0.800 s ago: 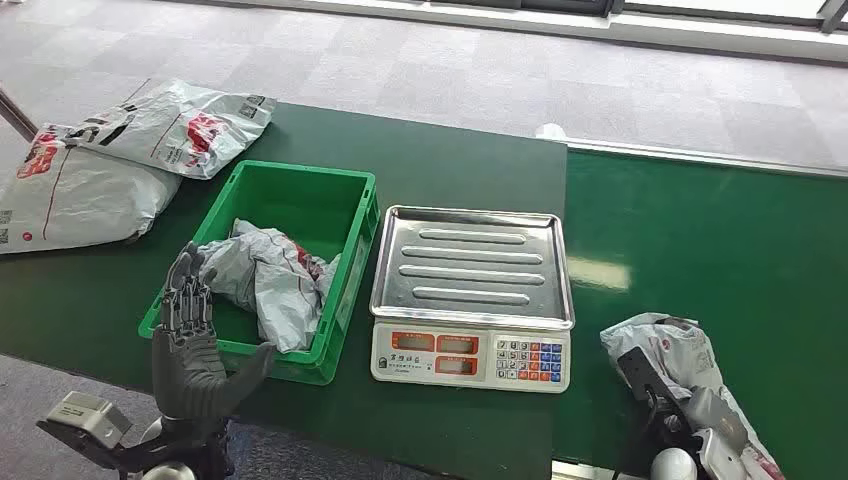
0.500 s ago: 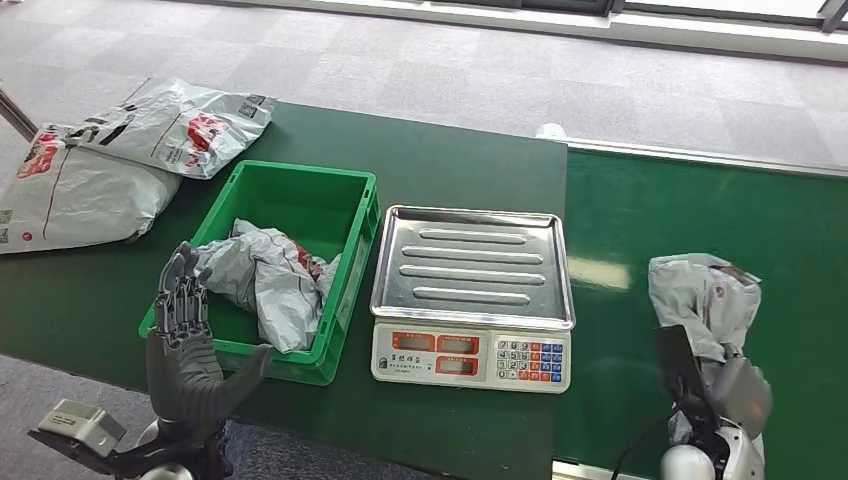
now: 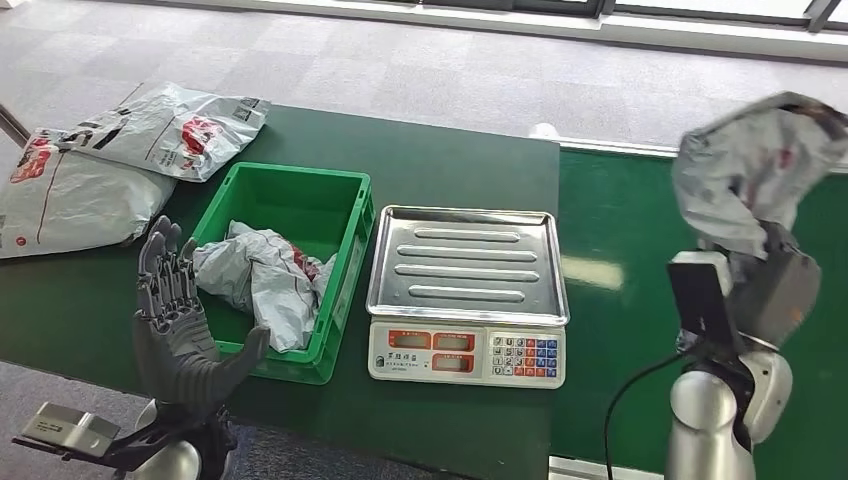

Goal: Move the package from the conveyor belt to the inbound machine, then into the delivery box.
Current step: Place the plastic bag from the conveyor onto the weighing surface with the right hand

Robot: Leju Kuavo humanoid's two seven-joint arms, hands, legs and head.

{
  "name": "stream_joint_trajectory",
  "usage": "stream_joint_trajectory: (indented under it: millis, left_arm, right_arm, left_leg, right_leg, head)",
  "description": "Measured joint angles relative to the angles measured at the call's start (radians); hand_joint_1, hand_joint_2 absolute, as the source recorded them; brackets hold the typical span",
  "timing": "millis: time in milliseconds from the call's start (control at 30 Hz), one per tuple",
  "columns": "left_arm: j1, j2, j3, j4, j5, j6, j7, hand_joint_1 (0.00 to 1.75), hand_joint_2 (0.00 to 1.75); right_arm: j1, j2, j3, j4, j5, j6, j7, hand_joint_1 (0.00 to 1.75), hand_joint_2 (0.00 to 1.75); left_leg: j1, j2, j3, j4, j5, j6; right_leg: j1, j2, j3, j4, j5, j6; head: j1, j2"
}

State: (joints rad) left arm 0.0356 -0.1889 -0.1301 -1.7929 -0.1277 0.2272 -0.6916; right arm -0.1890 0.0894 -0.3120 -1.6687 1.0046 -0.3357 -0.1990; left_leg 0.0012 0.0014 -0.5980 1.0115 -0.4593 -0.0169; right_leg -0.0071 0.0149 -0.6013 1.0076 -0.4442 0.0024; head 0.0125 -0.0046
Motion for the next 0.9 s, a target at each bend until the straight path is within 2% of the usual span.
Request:
stream_joint_trajectory:
  millis: [67,133,200,300,433,600,733,900]
  left_arm:
    - [-0.032,0.001,0.0,0.006,0.005,-0.017,0.0,0.0,1.75]
    - [-0.064,0.002,0.0,0.02,0.011,-0.027,0.0,0.0,1.75]
    - [-0.088,0.002,-0.003,0.035,0.013,-0.03,0.0,0.0,1.75]
    - [-0.1,0.004,-0.006,0.049,0.017,-0.03,0.0,0.0,1.75]
    - [-0.119,0.006,-0.007,0.065,0.029,-0.023,0.001,0.0,1.75]
    - [-0.153,0.009,-0.008,0.075,0.046,-0.004,0.013,0.0,1.75]
    - [-0.161,0.014,-0.008,0.076,0.047,0.004,0.019,0.0,1.75]
    - [-0.162,0.021,-0.007,0.076,0.047,0.005,0.019,0.0,1.75]
  right_arm:
    - [-0.146,-0.035,0.145,0.112,0.092,0.176,0.074,1.75,1.75]
    - [-0.299,-0.047,0.286,0.281,0.128,0.264,0.087,1.75,1.75]
    - [-0.417,-0.047,0.402,0.441,0.131,0.266,0.087,1.75,1.75]
    - [-0.514,-0.047,0.504,0.587,0.122,0.269,0.085,1.75,1.75]
    - [-0.609,-0.02,0.614,0.779,0.121,0.359,0.054,1.75,1.75]
    - [-0.662,0.07,0.737,1.004,0.135,0.363,0.014,1.75,1.75]
    - [-0.665,0.112,0.785,1.086,0.128,0.365,-0.014,1.75,1.75]
    - [-0.67,0.13,0.806,1.129,0.118,0.372,-0.027,1.75,1.75]
  left_leg:
    - [0.0,0.003,0.001,0.0,0.004,0.0]
    - [0.0,0.003,0.003,0.0,0.01,-0.001]
    - [0.001,-0.003,0.002,0.001,0.015,-0.002]
    - [0.003,-0.015,-0.001,0.0,0.017,-0.004]
    - [0.003,-0.013,-0.003,0.0,0.017,-0.004]
    - [0.004,-0.013,-0.003,0.0,0.017,-0.004]
    - [0.004,-0.014,-0.004,0.0,0.017,-0.004]
    - [0.004,-0.014,-0.004,0.0,0.017,-0.004]
  right_leg:
    - [0.0,0.003,-0.002,0.0,0.004,0.0]
    - [0.0,0.003,-0.006,0.0,0.009,-0.001]
    - [0.001,-0.002,-0.009,0.0,0.011,-0.001]
    - [0.004,-0.013,-0.008,0.0,0.01,-0.003]
    - [0.003,-0.011,-0.01,0.001,0.01,-0.003]
    - [0.004,-0.011,-0.011,0.001,0.01,-0.004]
    - [0.004,-0.011,-0.011,0.001,0.009,-0.004]
    - [0.003,-0.011,-0.012,0.001,0.009,-0.004]
  head:
    - [0.0,0.0]
    - [0.0,0.0]
    - [0.0,0.0]
    - [0.0,0.0]
    - [0.0,0.0]
    - [0.0,0.0]
    - [0.0,0.0]
    - [0.0,0.0]
